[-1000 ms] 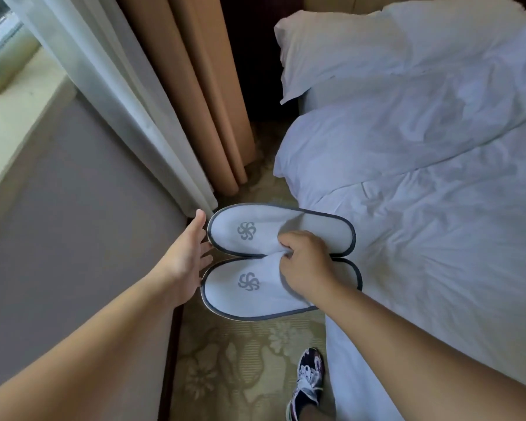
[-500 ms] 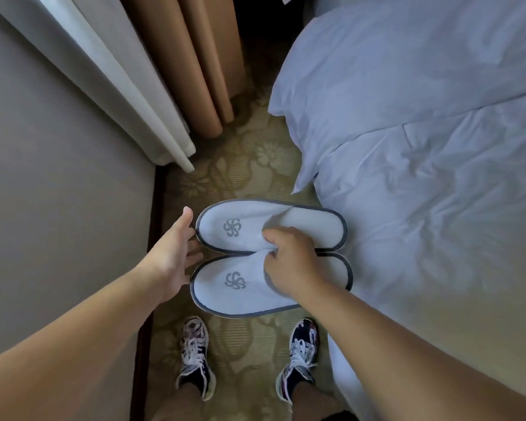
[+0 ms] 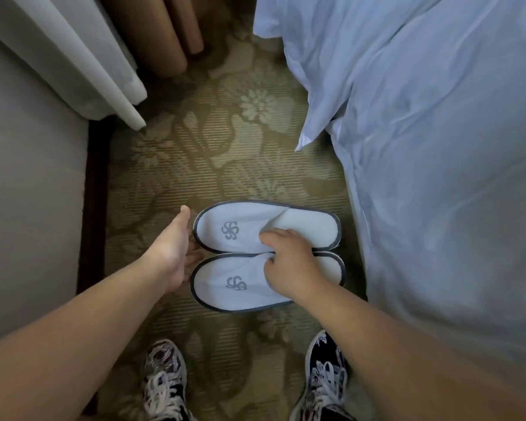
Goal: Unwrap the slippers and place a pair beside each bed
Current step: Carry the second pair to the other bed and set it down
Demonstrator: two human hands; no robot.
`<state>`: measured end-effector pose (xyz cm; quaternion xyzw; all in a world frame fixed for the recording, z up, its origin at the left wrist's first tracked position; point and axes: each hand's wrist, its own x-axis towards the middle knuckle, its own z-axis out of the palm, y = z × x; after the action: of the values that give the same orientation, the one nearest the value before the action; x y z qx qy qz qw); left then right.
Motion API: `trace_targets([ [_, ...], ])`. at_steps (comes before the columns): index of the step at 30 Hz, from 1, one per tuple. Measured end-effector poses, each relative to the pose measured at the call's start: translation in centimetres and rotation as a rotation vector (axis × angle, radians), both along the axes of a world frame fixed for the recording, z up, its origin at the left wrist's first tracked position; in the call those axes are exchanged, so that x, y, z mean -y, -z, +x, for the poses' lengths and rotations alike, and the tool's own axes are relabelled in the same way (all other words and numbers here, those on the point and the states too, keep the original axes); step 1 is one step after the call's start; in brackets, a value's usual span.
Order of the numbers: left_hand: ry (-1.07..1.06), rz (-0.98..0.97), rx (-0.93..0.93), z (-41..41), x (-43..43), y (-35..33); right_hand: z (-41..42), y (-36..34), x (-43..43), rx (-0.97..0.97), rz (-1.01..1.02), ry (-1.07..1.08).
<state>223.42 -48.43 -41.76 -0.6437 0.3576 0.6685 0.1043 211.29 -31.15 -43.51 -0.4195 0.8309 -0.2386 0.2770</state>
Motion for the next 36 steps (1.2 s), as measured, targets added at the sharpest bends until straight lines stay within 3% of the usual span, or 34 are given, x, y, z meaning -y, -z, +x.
trace_targets([
  [7, 0.041, -0.032, 0.034, -4.2, 0.0, 13.4, -2.8, 13.0, -0.9, 0.006, 0.066, 0.043],
  [13, 0.098, -0.027, 0.030, -4.5, -1.6, 21.2, -4.4, 19.4, -1.6, 0.039, 0.146, 0.040],
  [21, 0.246, -0.032, 0.053, -5.7, -2.1, 23.9, -5.4, 24.2, -2.9, 0.044, 0.271, 0.065],
  [30, 0.599, -0.148, 0.169, -6.2, -1.1, 26.0, -6.9, 25.8, -3.3, 0.027, 0.406, 0.003],
  [32, 0.596, -0.230, 0.171, -6.7, -0.9, 26.2, -7.5, 25.8, -3.1, 0.067, 0.393, 0.095],
  [36, 0.506, -0.323, 0.120, -8.5, 0.0, 26.1, -10.3, 24.7, -2.0, 0.305, 0.247, 0.727],
])
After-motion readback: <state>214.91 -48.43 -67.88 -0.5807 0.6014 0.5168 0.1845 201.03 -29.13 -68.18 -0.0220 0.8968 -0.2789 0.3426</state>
